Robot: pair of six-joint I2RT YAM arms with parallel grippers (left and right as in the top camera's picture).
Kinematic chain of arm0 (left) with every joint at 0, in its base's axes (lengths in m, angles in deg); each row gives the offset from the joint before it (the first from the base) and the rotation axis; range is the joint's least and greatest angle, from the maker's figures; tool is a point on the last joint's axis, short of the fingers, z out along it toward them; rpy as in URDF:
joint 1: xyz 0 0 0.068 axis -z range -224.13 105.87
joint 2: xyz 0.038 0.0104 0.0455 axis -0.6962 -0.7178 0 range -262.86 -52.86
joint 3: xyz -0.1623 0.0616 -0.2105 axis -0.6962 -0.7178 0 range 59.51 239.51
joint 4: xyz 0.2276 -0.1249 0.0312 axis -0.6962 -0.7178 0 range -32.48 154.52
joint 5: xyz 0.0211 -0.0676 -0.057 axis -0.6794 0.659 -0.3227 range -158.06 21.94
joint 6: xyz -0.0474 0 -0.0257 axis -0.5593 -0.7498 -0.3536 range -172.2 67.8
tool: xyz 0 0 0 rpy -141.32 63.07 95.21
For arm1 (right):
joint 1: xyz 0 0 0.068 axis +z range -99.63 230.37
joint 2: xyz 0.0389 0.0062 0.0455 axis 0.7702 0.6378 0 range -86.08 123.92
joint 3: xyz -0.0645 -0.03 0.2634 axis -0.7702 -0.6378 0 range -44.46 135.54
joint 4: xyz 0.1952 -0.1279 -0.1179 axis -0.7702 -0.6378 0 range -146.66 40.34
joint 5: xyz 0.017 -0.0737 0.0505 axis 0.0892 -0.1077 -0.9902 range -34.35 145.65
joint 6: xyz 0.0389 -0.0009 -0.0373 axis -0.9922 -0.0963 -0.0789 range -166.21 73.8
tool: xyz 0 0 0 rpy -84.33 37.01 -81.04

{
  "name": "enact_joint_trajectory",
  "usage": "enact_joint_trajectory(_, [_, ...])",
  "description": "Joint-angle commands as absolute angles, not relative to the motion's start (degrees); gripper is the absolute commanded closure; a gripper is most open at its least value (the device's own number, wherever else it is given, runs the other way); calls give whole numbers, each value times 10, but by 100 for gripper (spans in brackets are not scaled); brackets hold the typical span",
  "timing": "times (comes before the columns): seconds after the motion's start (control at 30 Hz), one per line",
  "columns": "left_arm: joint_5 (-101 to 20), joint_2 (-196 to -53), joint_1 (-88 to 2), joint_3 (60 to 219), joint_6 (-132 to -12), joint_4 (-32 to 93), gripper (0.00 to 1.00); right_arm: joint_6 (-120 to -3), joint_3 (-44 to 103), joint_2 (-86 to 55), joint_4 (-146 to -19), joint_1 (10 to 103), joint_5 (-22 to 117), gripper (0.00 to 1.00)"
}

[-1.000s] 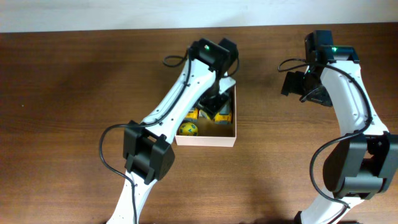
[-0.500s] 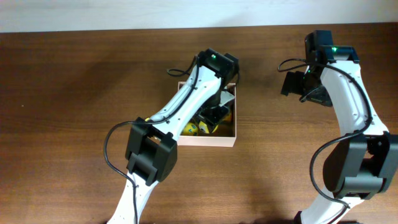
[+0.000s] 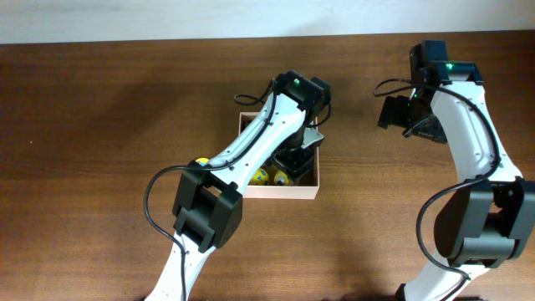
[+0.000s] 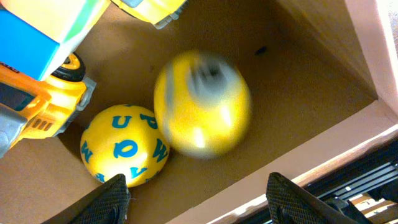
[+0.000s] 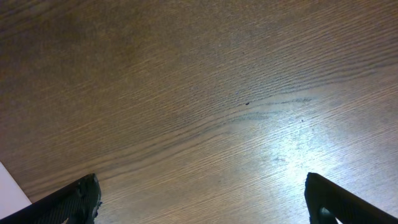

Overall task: Pack container
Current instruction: 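Carry the face ball over the box and lower it in, then release the face ball and move the left gripper to the drum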

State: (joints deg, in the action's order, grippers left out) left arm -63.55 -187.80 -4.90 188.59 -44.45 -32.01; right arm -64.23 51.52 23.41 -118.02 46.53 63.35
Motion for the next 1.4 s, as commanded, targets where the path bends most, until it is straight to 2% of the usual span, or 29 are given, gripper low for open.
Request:
enact_joint_trajectory(0.0, [-636,-1878,-51,1887,-435,-316,27,-647,514,236,-1180,463,639,1])
enact_joint_trajectory(0.37, [-670,-1876,-108,2039,-473,-322,28,-647,514,236,-1180,463,639,1])
enact_joint_trajectory(0.5, [-670,-1870,-163,2079,-516,-322,28,-647,514,236,-1180,463,639,1])
enact_joint_trajectory(0.73, [-688,-1869,-273,2065,-522,-322,25,-647,514,236,-1180,463,639,1])
enact_joint_trajectory(0.9, [-694,-1860,-319,2007,-513,-322,25,-647,514,236,-1180,463,639,1])
enact_joint_trajectory(1.37, [-731,-1686,-320,1699,-513,-291,24,-647,514,236,-1180,463,639,1])
